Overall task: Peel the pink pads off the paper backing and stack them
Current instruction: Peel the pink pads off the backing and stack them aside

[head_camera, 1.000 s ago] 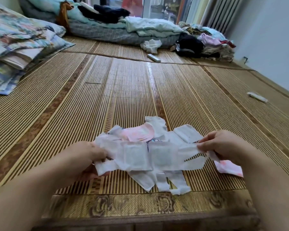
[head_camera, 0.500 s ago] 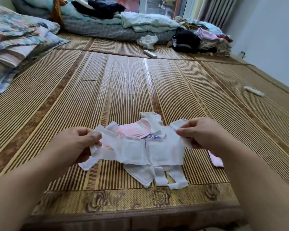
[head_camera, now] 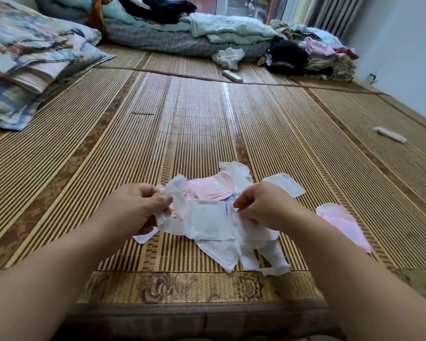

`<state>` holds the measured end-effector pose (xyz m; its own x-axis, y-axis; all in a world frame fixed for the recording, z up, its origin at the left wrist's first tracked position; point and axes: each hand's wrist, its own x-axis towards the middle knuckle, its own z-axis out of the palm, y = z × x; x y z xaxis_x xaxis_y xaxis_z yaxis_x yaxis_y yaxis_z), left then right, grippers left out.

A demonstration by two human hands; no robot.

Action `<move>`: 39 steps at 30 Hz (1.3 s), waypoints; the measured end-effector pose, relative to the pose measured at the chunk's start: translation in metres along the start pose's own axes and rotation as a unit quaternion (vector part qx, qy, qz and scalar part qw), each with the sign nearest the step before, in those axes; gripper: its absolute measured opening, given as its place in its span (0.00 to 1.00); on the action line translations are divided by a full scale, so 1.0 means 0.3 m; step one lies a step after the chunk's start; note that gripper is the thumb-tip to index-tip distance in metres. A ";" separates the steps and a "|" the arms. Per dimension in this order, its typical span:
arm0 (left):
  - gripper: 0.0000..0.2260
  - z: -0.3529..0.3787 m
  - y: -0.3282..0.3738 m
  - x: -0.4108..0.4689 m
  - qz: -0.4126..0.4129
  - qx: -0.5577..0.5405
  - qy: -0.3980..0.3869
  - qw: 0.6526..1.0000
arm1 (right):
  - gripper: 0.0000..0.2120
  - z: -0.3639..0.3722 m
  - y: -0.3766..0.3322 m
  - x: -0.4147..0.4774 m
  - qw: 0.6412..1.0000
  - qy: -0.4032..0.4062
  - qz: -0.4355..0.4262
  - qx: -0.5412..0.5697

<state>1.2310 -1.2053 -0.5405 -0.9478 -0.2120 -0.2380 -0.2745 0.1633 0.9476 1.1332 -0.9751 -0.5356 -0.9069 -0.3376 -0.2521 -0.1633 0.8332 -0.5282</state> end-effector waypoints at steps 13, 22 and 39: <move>0.10 0.132 0.030 0.017 0.048 0.087 0.002 0.995 | 0.23 0.043 0.027 -0.007 0.991 0.101 -0.024 -0.081; 0.10 0.226 0.024 0.042 0.057 0.227 -0.063 0.970 | 0.17 0.051 0.048 -0.025 0.992 0.105 -0.015 -0.071; 0.18 0.116 -0.031 0.090 -0.019 0.423 0.068 0.903 | 0.11 -0.088 0.148 -0.035 0.985 0.148 0.082 0.001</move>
<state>1.2025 -1.1790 -0.5632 -0.9223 -0.3398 -0.1842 -0.3865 0.8193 0.4236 1.1253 -0.9230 -0.5350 -0.9948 -0.0546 -0.0865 -0.0039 0.8653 -0.5012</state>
